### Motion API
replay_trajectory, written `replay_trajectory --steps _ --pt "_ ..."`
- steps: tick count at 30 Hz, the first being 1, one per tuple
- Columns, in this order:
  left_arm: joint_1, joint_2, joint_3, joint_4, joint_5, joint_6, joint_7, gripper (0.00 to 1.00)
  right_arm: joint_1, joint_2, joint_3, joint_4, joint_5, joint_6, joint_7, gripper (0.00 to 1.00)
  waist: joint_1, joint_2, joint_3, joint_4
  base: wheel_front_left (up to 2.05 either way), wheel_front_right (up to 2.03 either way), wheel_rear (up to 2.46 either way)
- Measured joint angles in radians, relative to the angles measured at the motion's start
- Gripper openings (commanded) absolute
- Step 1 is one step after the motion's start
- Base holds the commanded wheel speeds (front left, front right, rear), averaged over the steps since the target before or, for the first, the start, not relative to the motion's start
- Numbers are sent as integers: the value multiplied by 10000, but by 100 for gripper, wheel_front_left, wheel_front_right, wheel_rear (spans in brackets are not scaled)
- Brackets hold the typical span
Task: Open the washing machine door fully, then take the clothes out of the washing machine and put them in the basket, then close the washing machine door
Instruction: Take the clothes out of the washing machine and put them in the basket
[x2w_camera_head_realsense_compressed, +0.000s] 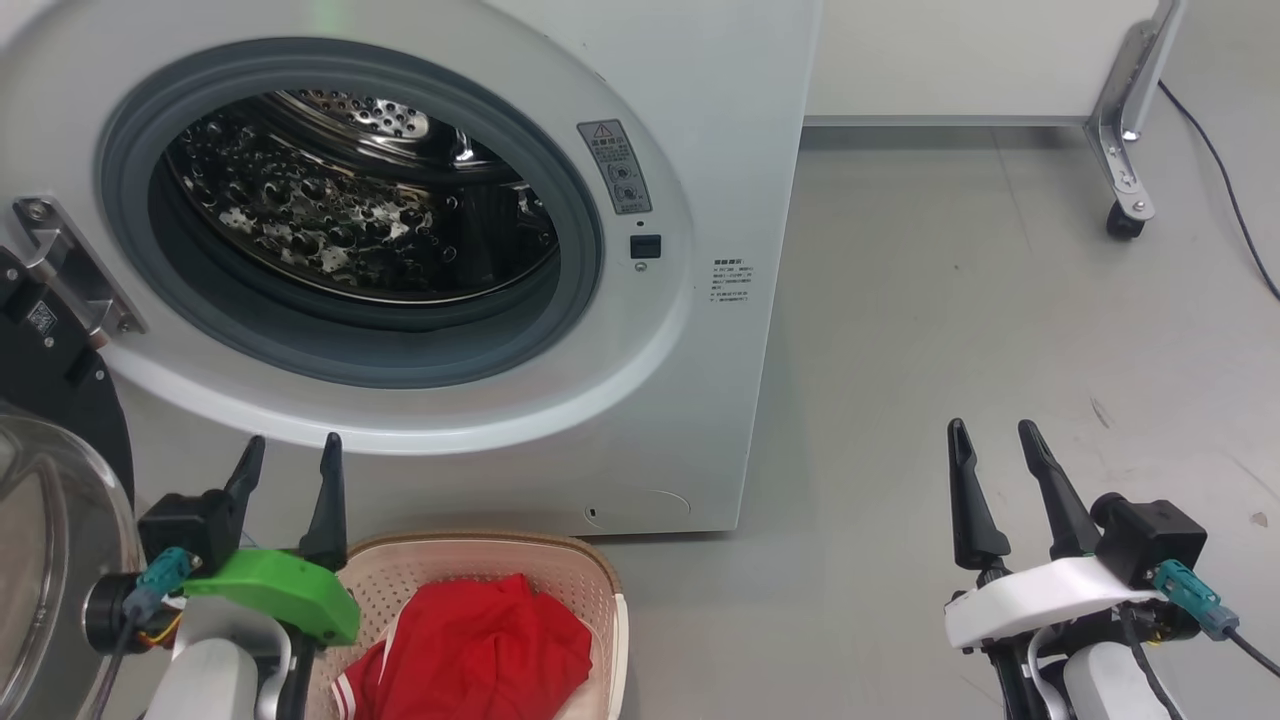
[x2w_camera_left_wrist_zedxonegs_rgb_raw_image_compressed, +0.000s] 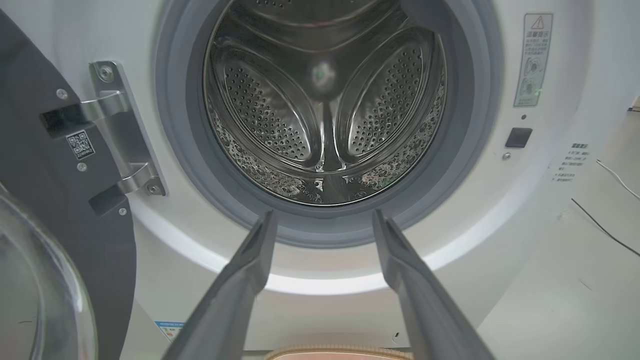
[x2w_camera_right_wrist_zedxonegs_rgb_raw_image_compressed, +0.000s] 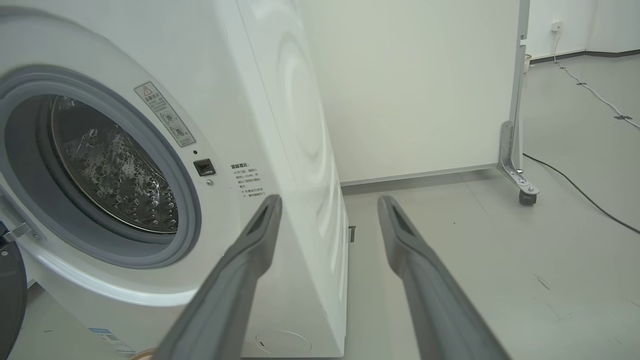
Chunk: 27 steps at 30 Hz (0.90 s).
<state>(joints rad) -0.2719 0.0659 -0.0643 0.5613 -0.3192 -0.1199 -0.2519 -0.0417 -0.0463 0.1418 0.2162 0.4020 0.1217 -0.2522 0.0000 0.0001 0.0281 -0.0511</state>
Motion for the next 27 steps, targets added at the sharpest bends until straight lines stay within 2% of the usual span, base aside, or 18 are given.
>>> replay_trajectory --steps 8,27 --pt "832 -81 36 -1204 12 -2 -2 100 149 -12 -31 -182 -2 0 0 100 0 0 -128 -27 0 0 0" --pt "2058 -121 -33 -2500 56 -6 -2 100 322 -25 17 -451 -100 2 0 100 0 0 -117 -187 0 0 0"
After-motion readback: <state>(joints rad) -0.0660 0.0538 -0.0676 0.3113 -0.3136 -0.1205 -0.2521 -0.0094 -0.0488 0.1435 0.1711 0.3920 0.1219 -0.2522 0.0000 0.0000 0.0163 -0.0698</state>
